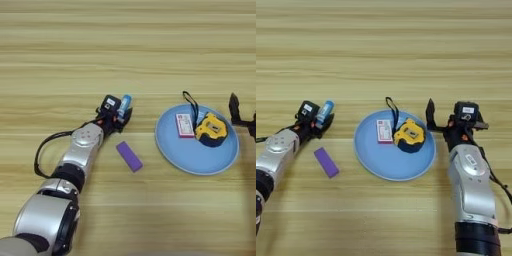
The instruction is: Move the objects on the table
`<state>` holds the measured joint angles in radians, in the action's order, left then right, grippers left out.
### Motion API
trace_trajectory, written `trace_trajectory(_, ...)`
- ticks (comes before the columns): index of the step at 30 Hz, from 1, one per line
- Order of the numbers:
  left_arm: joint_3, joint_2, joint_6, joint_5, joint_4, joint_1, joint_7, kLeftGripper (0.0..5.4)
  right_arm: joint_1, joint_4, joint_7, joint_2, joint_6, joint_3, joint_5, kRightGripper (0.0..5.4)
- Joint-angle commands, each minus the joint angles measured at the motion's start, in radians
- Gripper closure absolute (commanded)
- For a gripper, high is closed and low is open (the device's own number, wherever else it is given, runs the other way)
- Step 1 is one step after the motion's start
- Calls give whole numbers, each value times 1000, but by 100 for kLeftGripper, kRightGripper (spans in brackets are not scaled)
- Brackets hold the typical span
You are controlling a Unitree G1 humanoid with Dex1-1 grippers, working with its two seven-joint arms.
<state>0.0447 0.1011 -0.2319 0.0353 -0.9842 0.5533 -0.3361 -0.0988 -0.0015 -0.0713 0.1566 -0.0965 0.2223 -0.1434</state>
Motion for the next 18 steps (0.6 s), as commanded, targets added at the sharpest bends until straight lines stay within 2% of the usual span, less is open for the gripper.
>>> trace_trajectory(1,5,6,41,9,-26,-39,-2,315,-12,8,4,4,-3,-2,2,0)
trace_trajectory(10,2,7,28,8,-17,-40,3,395,-12,10,5,3,-2,-3,3,0)
trace_trajectory(18,-6,7,3,1,-8,-42,4,398,-13,14,4,3,0,-2,3,0)
